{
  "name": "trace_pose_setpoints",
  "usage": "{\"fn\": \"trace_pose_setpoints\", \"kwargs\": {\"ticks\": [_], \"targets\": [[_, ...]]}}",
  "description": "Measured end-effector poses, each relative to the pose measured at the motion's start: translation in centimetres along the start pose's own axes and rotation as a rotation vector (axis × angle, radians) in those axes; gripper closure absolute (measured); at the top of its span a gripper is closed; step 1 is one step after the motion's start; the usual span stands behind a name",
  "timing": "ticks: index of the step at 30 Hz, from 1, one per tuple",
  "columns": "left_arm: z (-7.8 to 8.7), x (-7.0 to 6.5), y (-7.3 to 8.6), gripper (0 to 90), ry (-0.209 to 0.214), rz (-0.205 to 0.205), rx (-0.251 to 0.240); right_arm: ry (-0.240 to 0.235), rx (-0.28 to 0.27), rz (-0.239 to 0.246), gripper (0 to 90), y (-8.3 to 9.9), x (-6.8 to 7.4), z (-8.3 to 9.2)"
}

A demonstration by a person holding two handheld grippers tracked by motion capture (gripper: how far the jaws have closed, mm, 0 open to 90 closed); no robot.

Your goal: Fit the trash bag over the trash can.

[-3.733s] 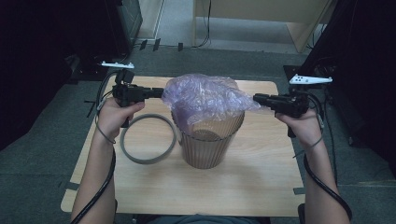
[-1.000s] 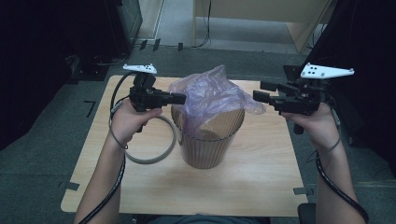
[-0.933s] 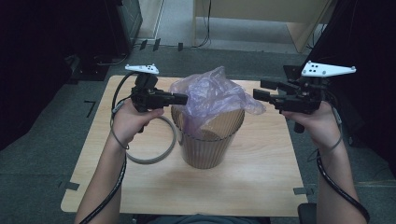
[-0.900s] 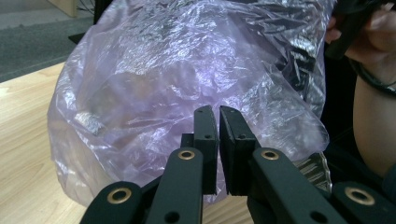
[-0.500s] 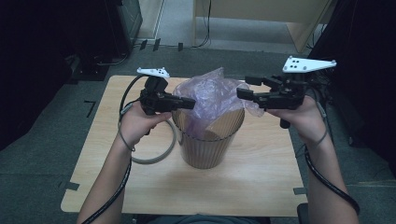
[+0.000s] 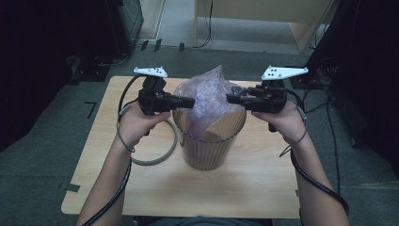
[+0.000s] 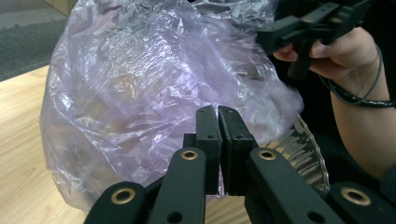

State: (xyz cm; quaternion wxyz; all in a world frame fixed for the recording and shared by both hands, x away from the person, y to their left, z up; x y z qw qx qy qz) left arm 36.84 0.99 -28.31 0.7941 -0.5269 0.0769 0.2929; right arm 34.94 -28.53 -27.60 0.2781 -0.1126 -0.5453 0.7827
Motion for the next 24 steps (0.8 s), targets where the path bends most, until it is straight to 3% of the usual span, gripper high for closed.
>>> {"fn": "trace_pose_setpoints", "kwargs": {"ticks": [4,18,19,21,24], "targets": [[0.2,0.3,0.1,90.0,-0.012,0.009,0.002,-0.012,0.02,-0.024,89.4,0.2,0.0,0.3],[3.4,2.0,0.4,90.0,-0.034,0.067,-0.074,-0.047,0.058,-0.036,90.0,2.4,1.0,2.5],[3.5,2.0,0.4,88.7,-0.021,0.069,-0.078,-0.052,0.059,-0.033,90.0,2.5,1.1,2.6],[3.5,1.7,0.0,75.0,-0.016,0.055,-0.104,-0.062,0.057,-0.02,90.0,2.5,1.5,2.8],[3.0,1.3,-0.7,59.1,-0.045,0.014,-0.079,-0.069,0.07,-0.003,90.0,2.3,1.8,2.7]]}}
Point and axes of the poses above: each handheld gripper's, and its own axes: z roughly backward along the jaws, y roughly out of its underside, x roughly to its left, the point moved 2 cm from there along -z, roughly forward along the jaws, and after that the axes turned 4 degrees about z, right-handed, at the moved point
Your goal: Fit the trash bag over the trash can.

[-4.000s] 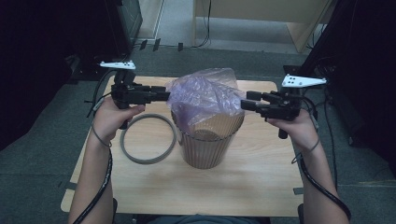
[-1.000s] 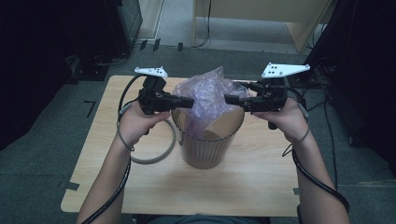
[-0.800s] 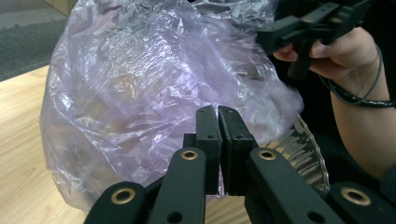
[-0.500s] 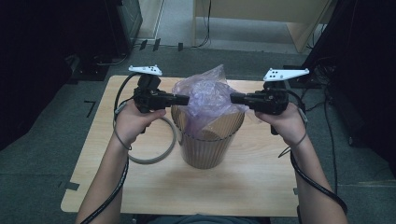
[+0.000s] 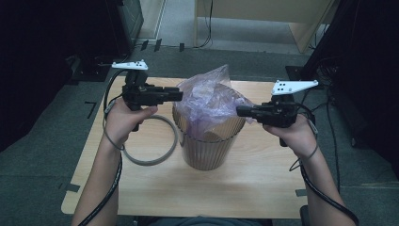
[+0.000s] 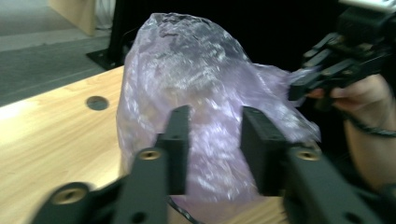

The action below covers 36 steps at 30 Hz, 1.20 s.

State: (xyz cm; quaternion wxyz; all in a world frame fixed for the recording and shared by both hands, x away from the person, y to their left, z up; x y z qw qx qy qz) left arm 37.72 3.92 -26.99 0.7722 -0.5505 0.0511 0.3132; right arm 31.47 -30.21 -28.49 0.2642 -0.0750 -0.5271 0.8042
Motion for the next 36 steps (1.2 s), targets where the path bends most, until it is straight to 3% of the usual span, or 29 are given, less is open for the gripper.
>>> {"fn": "trace_pose_setpoints", "kwargs": {"ticks": [6,11,13,15,18,20,25,30,36], "targets": [[-1.1,1.1,-1.9,41.3,-0.045,-0.037,0.022,-0.016,0.03,0.025,88.5,-0.1,0.3,-0.2],[-3.2,3.3,-2.0,36.9,-0.097,-0.028,0.104,-0.025,0.033,0.017,86.7,0.1,0.2,-0.5],[-3.8,3.9,-1.7,45.7,-0.115,-0.011,0.144,-0.028,0.035,0.015,86.7,0.2,0.1,-0.7],[-3.9,4.2,-1.4,65.2,-0.106,0.003,0.153,-0.031,0.036,0.015,86.7,0.3,0.1,-0.7],[-3.1,4.3,-1.2,80.9,-0.115,0.027,0.121,-0.031,0.039,0.001,86.7,0.5,0.0,-0.6],[-2.1,4.4,-1.0,86.8,-0.065,0.061,0.074,-0.032,0.043,-0.014,87.0,0.8,-0.1,-0.4],[-0.5,4.3,0.3,88.8,-0.009,0.1,0.038,-0.07,0.043,-0.044,87.0,1.5,0.5,-0.1],[0.0,4.4,1.8,83.9,0.024,0.146,0.021,-0.091,0.049,-0.048,86.9,2.3,1.5,0.0],[0.5,3.6,2.9,82.4,0.032,0.129,0.019,-0.111,0.052,-0.042,87.0,2.5,2.6,0.6]]}}
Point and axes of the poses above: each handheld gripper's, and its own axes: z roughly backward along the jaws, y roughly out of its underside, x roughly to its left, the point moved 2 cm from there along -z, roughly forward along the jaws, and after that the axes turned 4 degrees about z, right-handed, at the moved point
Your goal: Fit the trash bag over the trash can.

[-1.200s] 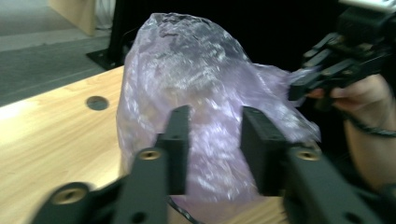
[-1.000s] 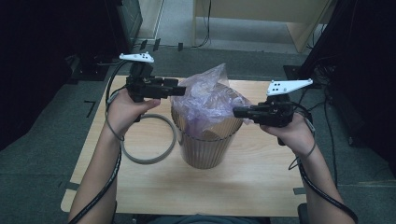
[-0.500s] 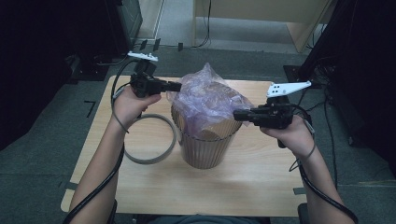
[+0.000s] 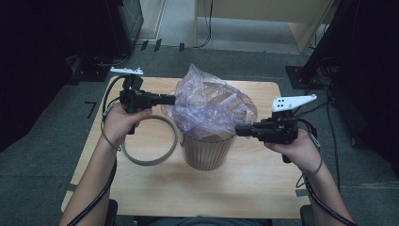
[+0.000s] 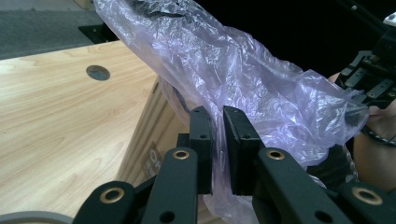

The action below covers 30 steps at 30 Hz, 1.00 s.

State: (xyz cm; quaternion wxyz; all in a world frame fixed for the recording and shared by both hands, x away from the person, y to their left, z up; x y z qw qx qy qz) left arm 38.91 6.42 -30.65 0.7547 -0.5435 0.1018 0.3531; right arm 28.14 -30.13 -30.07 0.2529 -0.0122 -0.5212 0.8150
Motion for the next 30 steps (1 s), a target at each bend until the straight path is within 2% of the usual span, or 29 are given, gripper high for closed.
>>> {"fn": "trace_pose_setpoints", "kwargs": {"ticks": [3,6,10,13,19,22,25,28,30], "targets": [[0.4,-0.6,0.4,84.1,0.011,-0.015,-0.006,-0.004,0.022,0.015,86.9,0.3,0.5,0.1],[0.6,-1.1,0.9,86.0,0.009,-0.031,0.009,-0.006,0.041,0.019,86.9,0.8,0.7,0.2],[0.9,-1.1,1.8,87.9,0.031,-0.02,0.015,-0.018,0.077,0.012,87.0,1.5,0.7,-0.2],[1.0,-1.0,2.5,88.9,0.044,-0.016,0.031,-0.029,0.109,0.015,87.0,2.1,0.8,-0.8],[0.9,-0.5,3.7,89.2,0.077,0.002,0.03,-0.052,0.147,0.006,87.0,2.8,0.7,-2.1],[0.6,-0.1,4.3,89.2,0.061,0.003,0.043,-0.06,0.171,0.018,86.9,3.2,0.6,-2.9],[0.1,0.3,4.7,89.2,0.056,0.001,0.053,-0.06,0.189,0.023,86.9,3.6,0.4,-3.8],[-0.3,0.9,5.1,89.2,0.068,0.014,0.049,-0.066,0.205,0.015,87.0,4.0,0.1,-4.4],[-0.6,1.0,5.2,89.2,0.055,0.01,0.056,-0.066,0.214,0.018,87.5,4.3,0.0,-4.7]]}}
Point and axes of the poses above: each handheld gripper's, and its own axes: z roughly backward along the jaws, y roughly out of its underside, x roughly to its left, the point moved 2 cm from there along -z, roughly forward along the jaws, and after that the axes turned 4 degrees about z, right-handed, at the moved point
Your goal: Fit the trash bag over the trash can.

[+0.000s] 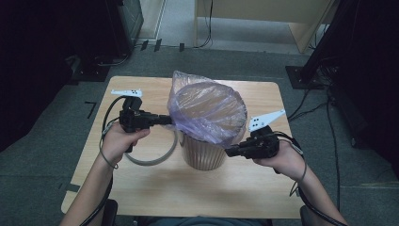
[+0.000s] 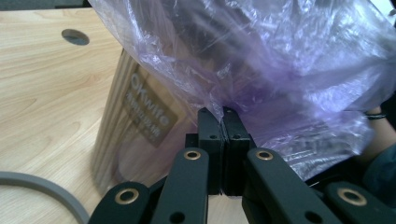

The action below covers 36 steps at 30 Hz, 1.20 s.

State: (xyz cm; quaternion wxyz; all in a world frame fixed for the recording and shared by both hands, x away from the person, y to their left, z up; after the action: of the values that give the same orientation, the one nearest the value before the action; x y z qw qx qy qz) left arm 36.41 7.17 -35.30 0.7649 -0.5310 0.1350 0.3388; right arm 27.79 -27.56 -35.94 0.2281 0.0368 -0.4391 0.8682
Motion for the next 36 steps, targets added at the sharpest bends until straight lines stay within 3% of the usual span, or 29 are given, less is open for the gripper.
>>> {"fn": "trace_pose_setpoints", "kwargs": {"ticks": [2,5,12,15,25,30,33,36], "targets": [[0.0,-0.1,0.0,88.9,-0.011,0.0,0.0,0.007,0.011,0.003,86.7,0.2,0.0,-0.3],[0.6,-0.5,-0.3,81.1,-0.04,-0.03,-0.03,0.003,-0.011,0.011,81.8,0.2,0.1,0.2],[3.0,-1.9,-1.8,60.6,-0.099,-0.094,-0.098,0.032,-0.094,0.016,66.2,-0.2,0.8,3.5],[3.8,-2.5,-2.5,54.9,-0.117,-0.107,-0.107,0.063,-0.127,0.024,58.8,-0.2,0.9,5.0],[4.9,-4.7,-4.5,46.9,-0.13,-0.145,-0.094,0.169,-0.193,0.024,51.8,0.1,0.4,8.5],[3.3,-5.3,-5.4,44.4,-0.115,-0.156,-0.031,0.188,-0.256,0.027,51.5,-1.0,0.5,9.4],[1.7,-5.2,-5.5,43.2,-0.124,-0.168,0.017,0.18,-0.274,0.037,50.2,-1.8,0.6,8.9],[0.7,-4.9,-5.5,42.7,-0.14,-0.172,0.028,0.163,-0.29,0.056,49.7,-2.5,0.8,8.1]]}}
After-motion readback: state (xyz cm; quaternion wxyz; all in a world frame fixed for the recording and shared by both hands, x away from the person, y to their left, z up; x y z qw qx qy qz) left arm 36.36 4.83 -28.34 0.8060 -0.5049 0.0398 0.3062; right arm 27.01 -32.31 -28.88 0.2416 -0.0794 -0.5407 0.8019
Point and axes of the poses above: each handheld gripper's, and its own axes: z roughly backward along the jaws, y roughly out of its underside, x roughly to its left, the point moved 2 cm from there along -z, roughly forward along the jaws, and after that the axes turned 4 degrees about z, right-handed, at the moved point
